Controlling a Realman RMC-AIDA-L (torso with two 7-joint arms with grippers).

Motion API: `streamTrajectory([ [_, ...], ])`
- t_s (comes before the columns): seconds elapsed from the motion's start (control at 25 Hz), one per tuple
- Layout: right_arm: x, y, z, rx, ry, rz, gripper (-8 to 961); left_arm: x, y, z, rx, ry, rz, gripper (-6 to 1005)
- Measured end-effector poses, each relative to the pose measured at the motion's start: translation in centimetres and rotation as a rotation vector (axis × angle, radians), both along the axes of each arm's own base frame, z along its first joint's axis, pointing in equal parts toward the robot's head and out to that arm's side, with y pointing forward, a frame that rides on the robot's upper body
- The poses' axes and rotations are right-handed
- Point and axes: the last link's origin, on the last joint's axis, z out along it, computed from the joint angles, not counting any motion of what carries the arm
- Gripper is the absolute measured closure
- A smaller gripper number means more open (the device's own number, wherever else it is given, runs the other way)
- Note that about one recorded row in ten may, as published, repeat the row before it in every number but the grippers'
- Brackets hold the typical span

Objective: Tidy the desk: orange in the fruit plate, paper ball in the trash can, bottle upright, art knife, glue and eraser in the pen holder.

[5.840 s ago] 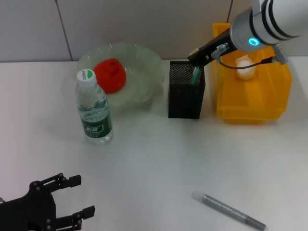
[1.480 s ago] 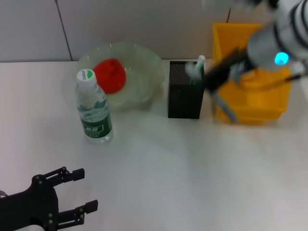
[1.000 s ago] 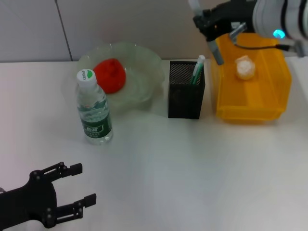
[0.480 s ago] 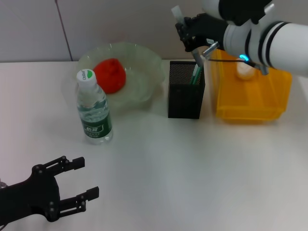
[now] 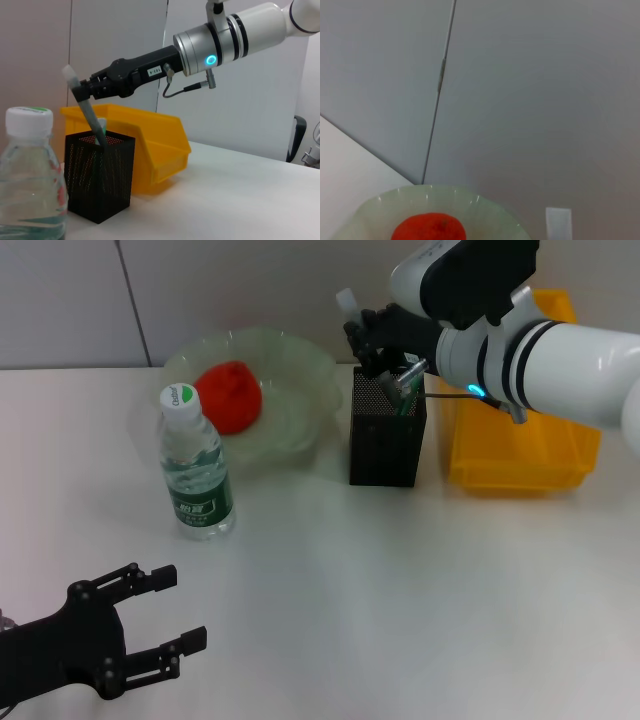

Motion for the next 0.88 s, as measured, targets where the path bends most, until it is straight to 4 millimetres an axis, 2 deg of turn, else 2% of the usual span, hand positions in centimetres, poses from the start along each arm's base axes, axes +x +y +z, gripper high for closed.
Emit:
streamTrajectory([
  [0.32,0.5,-0.4,0.3,0.006,0.033,-0.02,648,0.0,0.0,0.0,0.002,0.0,-0.001,200],
  [0.44,0.6,-1.0,1.0,0.011,0.083,-0.034,527,0.0,-0.2,-0.2,-0.006,-0.015,0.001,200],
  [0.52,0.8,-1.6,1.5,0.009,0.109,-0.042,447,0.1,-0.2,-0.2,-0.009,-0.019,0.0,200],
  [0.76,2.2,-4.8,2.2,-0.055,0.096,-0.045,321,0.7,-0.2,0.0,-0.041,-0.055,-0.011,200],
  [0.88,3.0,-6.3,1.9,-0.156,0.136,-0.039,321,1.2,0.0,0.1,-0.06,-0.073,-0.02,200],
])
